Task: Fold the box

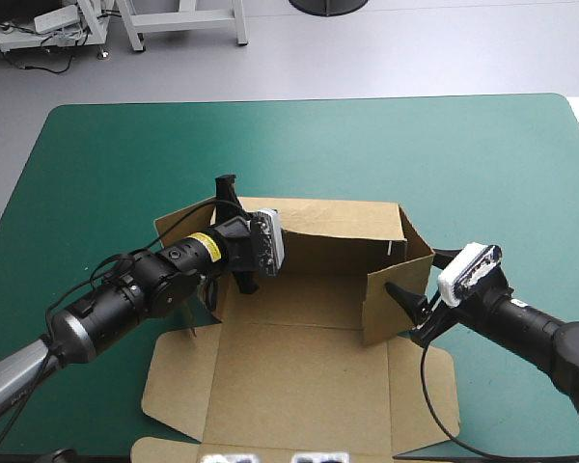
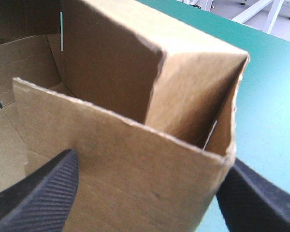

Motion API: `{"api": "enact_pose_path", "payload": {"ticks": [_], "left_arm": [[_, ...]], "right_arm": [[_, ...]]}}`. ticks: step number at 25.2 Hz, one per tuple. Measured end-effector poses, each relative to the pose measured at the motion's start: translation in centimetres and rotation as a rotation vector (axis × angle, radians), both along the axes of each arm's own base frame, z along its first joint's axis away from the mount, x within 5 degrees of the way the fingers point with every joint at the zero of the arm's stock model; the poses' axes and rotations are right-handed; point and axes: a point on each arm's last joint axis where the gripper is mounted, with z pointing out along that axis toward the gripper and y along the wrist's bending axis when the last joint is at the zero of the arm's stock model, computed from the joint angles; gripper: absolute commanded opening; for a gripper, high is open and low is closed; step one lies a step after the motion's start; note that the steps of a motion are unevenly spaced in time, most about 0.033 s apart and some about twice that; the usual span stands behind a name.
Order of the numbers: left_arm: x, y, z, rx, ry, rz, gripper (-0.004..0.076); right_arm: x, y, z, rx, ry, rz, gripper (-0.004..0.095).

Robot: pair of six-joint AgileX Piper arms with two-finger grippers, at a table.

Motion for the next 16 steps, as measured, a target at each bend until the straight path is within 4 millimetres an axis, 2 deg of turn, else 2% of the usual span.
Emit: {"api": "enact_pose_path", "payload": {"ticks": [7,11,13,16], "left_arm": [[-0.4,-0.5,0.0,-0.004,0.008,-0.006,-0.0001],[0.0,-0.7,0.4,-0.010,0.021,0.031,-0.0001],[0.3,-0.9,0.7,-0.004,0.040,0.064,-0.0001],[0.2,-1.5,0.8,0.012,0.055,0.082,-0.0003]], "right_arm": [[1.2,0.4,-0.4,0.011,0.058,0.047,0.0719],[2.1,0.5,0.4,0.012,0.044,0.050,0.0708],[2.7,0.5,0.9,0.010,0.034,0.047,0.0670],[3.0,0.6,0.7,0.009,0.043,0.050,0.0664]]}}
